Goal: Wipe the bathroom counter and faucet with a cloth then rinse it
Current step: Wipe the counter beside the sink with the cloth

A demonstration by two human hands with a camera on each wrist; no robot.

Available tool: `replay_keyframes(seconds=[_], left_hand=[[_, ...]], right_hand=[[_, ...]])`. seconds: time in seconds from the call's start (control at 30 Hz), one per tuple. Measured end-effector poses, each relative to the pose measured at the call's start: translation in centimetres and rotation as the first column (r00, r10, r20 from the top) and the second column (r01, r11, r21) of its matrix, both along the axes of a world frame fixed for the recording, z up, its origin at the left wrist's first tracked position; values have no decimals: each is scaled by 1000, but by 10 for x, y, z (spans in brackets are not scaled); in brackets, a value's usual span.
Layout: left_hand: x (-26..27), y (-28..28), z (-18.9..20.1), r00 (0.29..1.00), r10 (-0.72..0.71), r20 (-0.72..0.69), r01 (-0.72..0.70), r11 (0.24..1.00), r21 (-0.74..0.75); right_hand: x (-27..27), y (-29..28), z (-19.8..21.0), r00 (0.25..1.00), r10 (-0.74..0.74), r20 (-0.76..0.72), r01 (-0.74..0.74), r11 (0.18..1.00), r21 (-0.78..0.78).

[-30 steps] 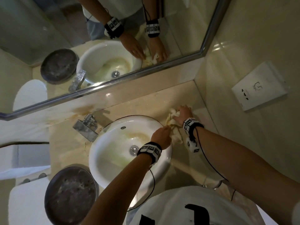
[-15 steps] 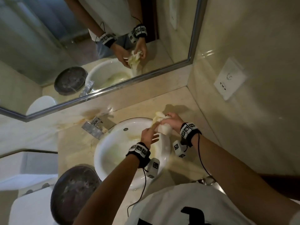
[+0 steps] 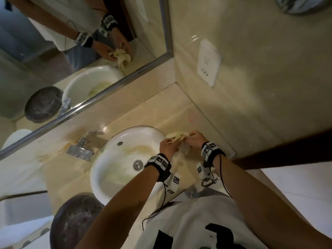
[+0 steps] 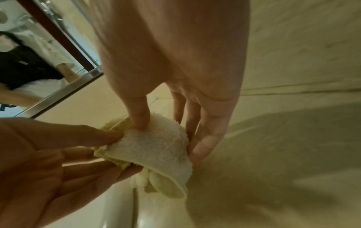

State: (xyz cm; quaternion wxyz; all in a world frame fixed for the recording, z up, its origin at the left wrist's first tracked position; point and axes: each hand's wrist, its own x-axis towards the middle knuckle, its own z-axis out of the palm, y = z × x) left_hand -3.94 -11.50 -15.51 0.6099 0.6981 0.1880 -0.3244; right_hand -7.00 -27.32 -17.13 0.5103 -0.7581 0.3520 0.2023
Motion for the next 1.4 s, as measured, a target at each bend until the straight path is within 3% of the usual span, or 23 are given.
replay_keyframes(seconds=[0.07, 0.17, 0.3, 0.43, 0.5, 0.6, 0.7, 0.8, 0.87, 0.97, 1.1, 1.2, 1.4], left_hand=[[-4, -20, 0, 996, -84, -9, 84, 996, -11], [-8, -50, 0, 980, -199, -28, 199, 980, -16], [-23, -84, 0, 908, -418, -10, 418, 908, 31], [-44, -101, 0, 681, -730, 60, 675, 657, 335], [-48, -98, 0, 597, -795, 105, 692, 577, 435], [-46, -86, -7, 400, -909, 116, 744, 396, 538], [-34, -70, -11, 265, -963, 51, 754, 240, 612], [-18, -60, -12, 158, -987, 31, 739, 139, 659], [-11, -59, -12, 131, -991, 14, 738, 107, 666], [-6, -60, -13, 129, -992, -2, 708, 91, 700], [1, -52, -18, 85, -995, -54, 624, 10, 782], [10, -35, -20, 66, -992, -105, 549, -52, 834], [33, 5, -18, 130, -977, -168, 439, -95, 893]], right_hand=[[-12, -15, -5, 999, -17, 32, 18, 1000, -19], [-32, -34, -1, 987, -155, 42, 157, 986, -52], [-51, -47, -3, 942, -325, 86, 335, 884, -325], [-55, -47, -1, 960, -280, 9, 256, 862, -437], [-49, -46, -7, 978, -207, -32, 173, 884, -435], [-41, -37, -4, 991, -58, -120, -1, 895, -445], [-37, -34, -10, 982, 83, -169, -165, 814, -557], [-31, -36, -18, 964, 175, -201, -263, 748, -610], [-23, -38, -27, 955, 205, -217, -295, 746, -597], [-12, -48, -42, 969, 218, -114, -242, 771, -589], [1, -61, -35, 955, 297, 13, -267, 875, -405], [19, -55, -32, 912, 410, -2, -378, 839, -392], [49, -9, -46, 847, 529, 52, -469, 791, -393]])
